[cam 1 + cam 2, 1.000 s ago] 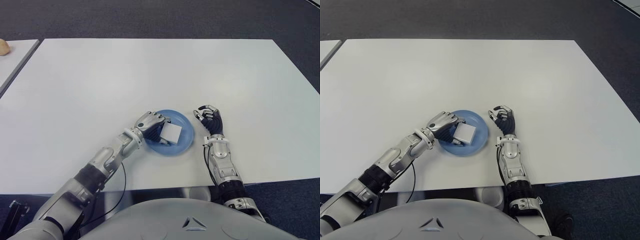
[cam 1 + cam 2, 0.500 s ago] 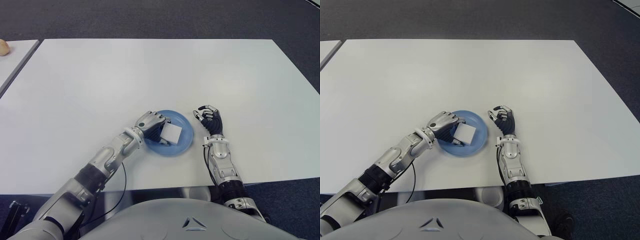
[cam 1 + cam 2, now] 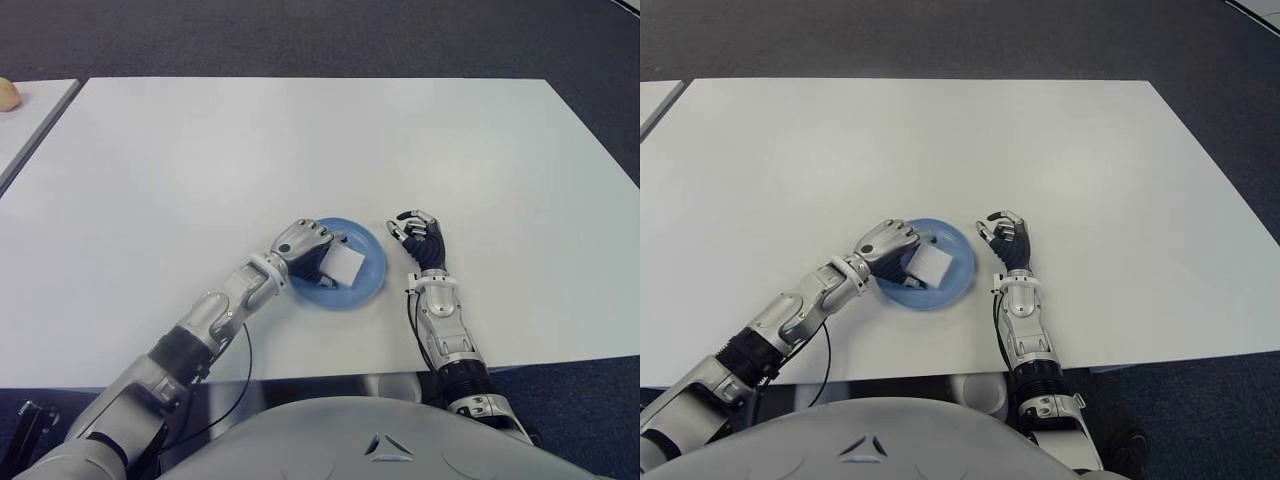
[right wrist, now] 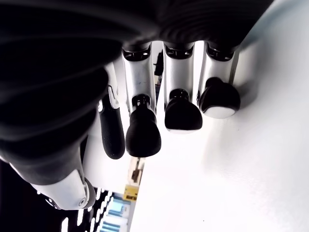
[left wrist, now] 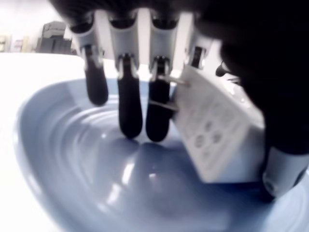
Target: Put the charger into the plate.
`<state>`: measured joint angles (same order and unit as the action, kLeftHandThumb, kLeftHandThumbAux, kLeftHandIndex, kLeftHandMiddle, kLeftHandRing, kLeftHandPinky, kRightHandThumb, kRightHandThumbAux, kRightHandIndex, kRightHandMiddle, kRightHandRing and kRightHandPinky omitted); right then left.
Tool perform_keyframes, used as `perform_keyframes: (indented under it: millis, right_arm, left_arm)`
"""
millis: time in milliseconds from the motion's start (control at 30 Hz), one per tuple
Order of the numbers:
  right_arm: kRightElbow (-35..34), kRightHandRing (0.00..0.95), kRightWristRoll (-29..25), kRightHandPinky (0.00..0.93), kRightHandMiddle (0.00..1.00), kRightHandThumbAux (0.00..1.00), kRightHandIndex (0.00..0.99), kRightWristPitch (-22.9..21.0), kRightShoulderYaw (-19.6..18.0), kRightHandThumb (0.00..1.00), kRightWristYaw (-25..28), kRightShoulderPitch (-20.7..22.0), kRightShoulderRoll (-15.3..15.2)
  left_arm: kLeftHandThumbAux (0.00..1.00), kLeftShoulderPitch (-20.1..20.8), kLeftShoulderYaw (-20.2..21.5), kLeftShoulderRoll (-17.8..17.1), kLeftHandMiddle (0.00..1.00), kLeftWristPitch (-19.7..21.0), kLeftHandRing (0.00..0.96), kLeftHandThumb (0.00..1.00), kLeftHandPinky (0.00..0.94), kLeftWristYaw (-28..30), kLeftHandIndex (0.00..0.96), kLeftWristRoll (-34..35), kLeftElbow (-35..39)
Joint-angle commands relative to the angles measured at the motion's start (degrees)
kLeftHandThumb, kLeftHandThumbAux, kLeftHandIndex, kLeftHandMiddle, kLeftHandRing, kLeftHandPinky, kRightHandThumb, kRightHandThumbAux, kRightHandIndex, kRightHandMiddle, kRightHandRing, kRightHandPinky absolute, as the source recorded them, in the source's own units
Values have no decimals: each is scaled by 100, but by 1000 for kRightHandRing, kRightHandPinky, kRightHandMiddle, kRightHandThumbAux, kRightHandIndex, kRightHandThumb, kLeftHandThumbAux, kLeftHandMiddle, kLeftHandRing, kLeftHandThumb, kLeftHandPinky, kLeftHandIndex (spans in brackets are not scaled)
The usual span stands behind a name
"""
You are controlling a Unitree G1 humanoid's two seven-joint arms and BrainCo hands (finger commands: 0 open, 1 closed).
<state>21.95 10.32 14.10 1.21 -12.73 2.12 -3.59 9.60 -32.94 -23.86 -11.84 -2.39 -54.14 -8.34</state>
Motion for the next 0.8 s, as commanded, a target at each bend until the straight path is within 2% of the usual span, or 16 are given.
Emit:
perform_keyframes:
  millis: [33,133,300,467,667,800]
  right_arm:
    - [130,846,63,868,821,728,437,-75,18,707,5,-63,-10]
    - [136,846,69,868,821,728,437,-70,20,707,-2,-62,-11]
    - [135,849,62,868,826,727,437,-80,14,708,-3,-60,-7]
    - [118,850,66,866,828,727,437,-111,15,708,1,-62,-10]
    - [121,847,85,865,826,727,437,-129,16,707,-15,-58,-20]
    - [132,845,91,864,824,727,437,-127,16,707,-16,-54,-24]
  left_arm:
    - [707,-4,-69,-100,38,40,24,316,15,-64,44,-256,-54]
    - [705,-8,-56,-90,12,34,7,291,5,-249,14,-334,-85]
    - [586,-15,-42,-85,1,8,0,384,0,-539,1,-440,-134]
    - [494,-27,-40,-83,0,44,0,430,0,-744,0,-546,-140]
    - [381,-64,-22,-42,0,86,0,402,0,-1165,0,-653,-201]
    - [347,-75,-13,-6,0,70,0,335,0,-1489,0,-651,-291]
